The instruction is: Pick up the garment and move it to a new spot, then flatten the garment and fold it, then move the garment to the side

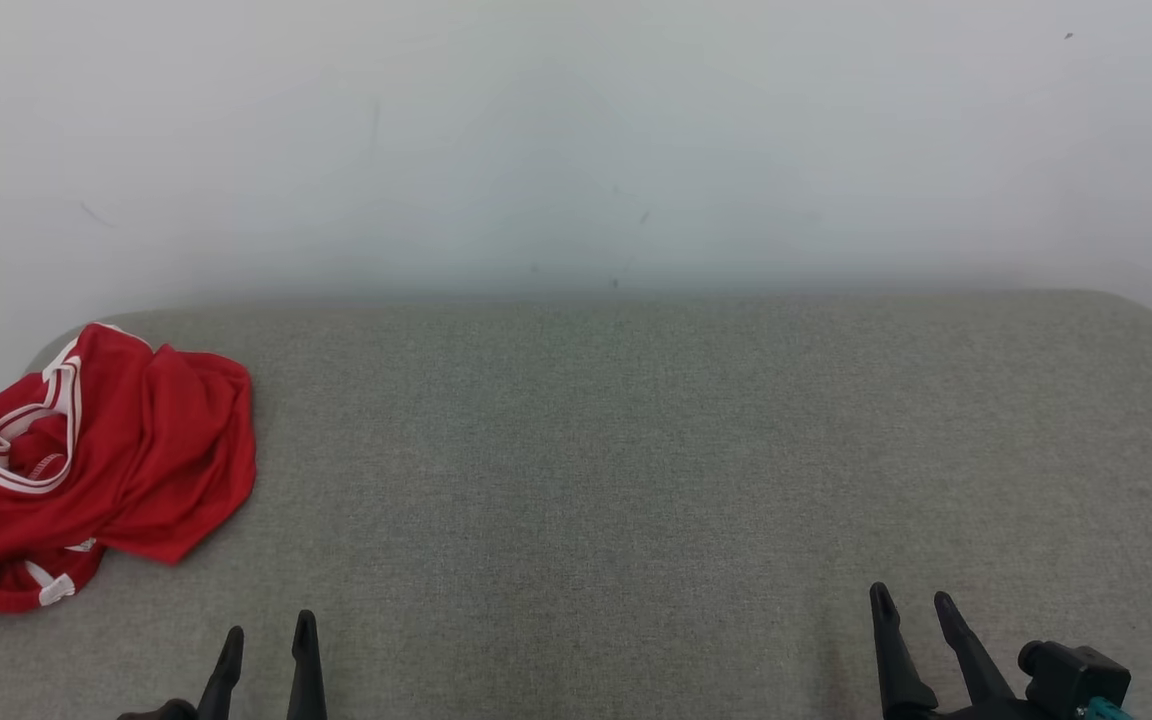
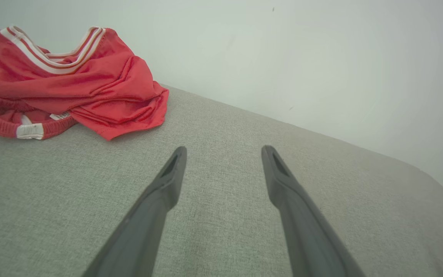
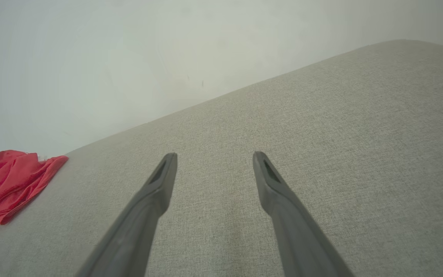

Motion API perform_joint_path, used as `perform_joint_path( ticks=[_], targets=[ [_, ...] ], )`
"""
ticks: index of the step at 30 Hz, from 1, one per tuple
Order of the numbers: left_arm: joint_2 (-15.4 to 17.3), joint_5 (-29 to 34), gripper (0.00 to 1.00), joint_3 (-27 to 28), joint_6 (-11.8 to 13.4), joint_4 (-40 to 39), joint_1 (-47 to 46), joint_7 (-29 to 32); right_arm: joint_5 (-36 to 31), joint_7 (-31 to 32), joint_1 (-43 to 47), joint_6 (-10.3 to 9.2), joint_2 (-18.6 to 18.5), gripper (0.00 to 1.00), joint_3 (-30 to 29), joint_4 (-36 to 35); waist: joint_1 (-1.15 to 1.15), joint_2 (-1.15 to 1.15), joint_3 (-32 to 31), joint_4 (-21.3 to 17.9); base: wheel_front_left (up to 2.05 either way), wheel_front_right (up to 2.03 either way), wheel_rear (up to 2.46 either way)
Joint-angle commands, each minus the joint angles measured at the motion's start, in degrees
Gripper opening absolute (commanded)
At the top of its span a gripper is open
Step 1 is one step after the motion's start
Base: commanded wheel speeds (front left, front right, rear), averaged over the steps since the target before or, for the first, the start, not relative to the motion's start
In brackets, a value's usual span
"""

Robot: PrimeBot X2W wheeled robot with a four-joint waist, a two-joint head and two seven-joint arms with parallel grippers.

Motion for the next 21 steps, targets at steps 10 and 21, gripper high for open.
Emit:
perform_joint_path(
  ticks=[10, 21],
  targets=[
    [0.3, 5.0, 1.00, -0.2, 0.1, 0.4, 0.9, -1.6, -5.9, 0.0, 1.1, 0.16, -0.3, 1.00, 0.1, -1.0, 0.00, 0.00, -0.6, -0.1, 0.00, 0.00, 0.00],
    [0.3, 8.6, 1.00, -0.5, 0.1, 1.5, 1.4, -2.7, -10.0, -0.1, 2.2, 0.18, -0.3, 1.00, -0.3, -1.8, 0.00, 0.00, -1.2, -0.2, 0.00, 0.00, 0.00]
  ],
)
